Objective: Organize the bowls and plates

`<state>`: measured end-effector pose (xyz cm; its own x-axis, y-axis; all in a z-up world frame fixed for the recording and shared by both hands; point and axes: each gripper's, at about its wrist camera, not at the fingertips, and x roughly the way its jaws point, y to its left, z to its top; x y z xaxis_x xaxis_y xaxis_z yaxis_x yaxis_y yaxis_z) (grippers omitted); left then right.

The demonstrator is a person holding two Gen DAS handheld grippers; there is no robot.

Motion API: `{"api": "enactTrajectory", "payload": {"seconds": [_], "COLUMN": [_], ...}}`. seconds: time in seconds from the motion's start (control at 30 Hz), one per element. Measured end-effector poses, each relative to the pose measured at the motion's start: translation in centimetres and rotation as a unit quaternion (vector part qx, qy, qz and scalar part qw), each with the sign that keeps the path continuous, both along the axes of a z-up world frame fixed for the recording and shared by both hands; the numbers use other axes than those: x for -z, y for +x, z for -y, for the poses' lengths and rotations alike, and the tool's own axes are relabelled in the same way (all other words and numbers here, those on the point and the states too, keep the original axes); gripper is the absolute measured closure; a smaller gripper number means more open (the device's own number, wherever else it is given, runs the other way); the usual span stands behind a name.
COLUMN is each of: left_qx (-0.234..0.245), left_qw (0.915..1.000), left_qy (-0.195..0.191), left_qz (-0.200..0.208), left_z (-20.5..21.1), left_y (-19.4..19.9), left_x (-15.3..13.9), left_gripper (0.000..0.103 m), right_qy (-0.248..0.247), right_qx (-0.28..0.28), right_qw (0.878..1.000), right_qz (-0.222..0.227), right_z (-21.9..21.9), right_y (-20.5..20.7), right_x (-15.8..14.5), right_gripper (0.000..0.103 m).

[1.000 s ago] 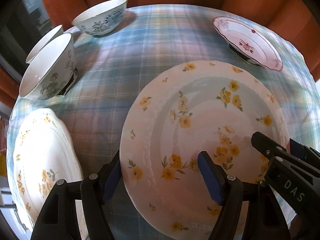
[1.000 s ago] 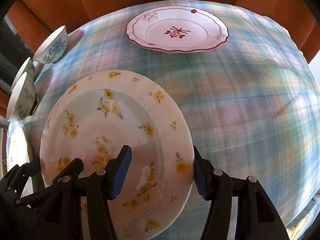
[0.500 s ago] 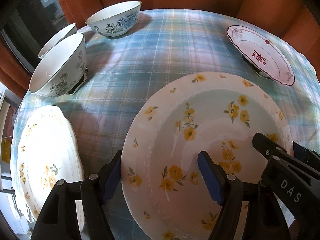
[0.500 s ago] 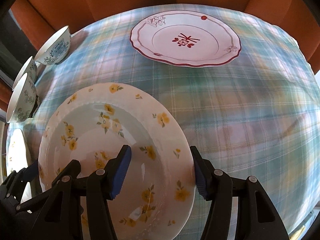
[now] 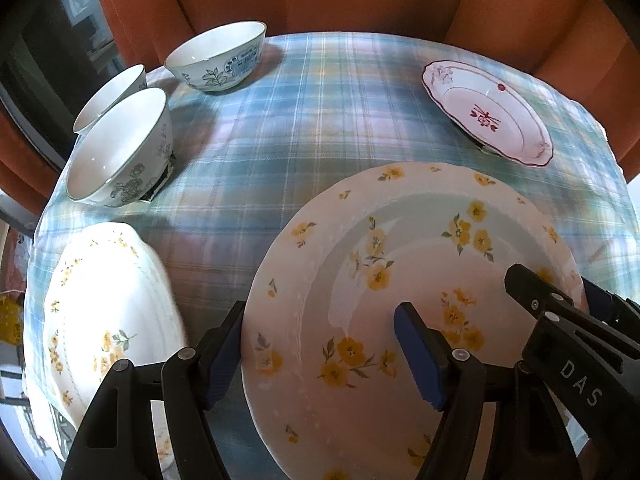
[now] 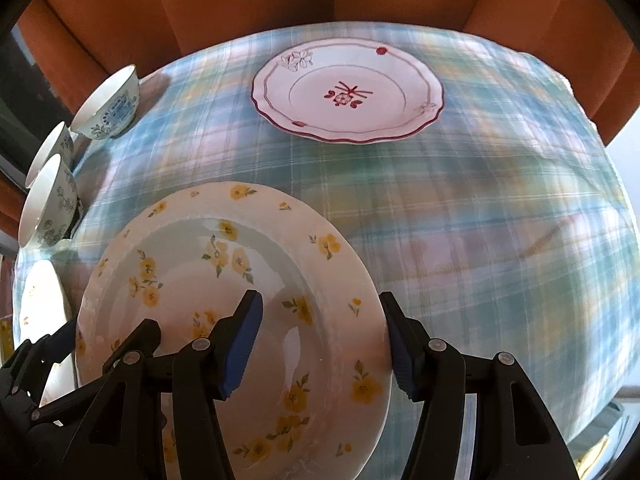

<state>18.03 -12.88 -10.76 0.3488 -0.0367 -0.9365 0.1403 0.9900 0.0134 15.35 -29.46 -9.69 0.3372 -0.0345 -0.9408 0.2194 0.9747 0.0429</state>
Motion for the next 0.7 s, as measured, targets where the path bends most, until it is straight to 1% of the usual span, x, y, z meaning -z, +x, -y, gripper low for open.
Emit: {"api": "enactTrajectory", "payload": {"seconds": [0.2,0.4,0.5,0.53,0.6,0.7], "left_qx": [0.008,0.019,0.020,0.020,0.018,0.013], "left_qw": [0.9997,0.9991,0.9988,0.9986,0.9983,0.9982], "left_qy": [-0.017,-0.031,-0.039,-0.043,-0.048,-0.054], "left_qz": [0.013,0.020,0.023,0.024,0.026,0.025], "left_z": [-2.1,-5.1,-7.0,-7.7,-9.1,-11.4], "left_y": [-0.6,-1.2,-1.3,-1.4,-1.5,-1.8], "left_x": [-1.5,-3.0,-3.4,-3.6,-3.8,-3.7], "left_gripper": [0.030,0.030,0.030,0.030,0.030,0.030], "right_qy": [-0.011,-0.024,-0.029,-0.036,-0.038,-0.041], "right_qx": [0.011,0.023,0.026,0.025,0.025,0.027], "right_qw": [1.000,0.999,0.999,0.999,0.999,0.998], "right_qz": [0.008,0.017,0.021,0.024,0.025,0.027], "right_z": [-1.9,-5.0,-6.5,-8.0,-8.5,-10.7], "right_y": [-0.8,-1.6,-1.9,-2.1,-2.2,-2.3], "right_x": [-1.8,-3.6,-4.3,-4.9,-5.0,-5.3], "right_gripper": [0.041,0.041,0.041,0.041,0.041,0.041]}}
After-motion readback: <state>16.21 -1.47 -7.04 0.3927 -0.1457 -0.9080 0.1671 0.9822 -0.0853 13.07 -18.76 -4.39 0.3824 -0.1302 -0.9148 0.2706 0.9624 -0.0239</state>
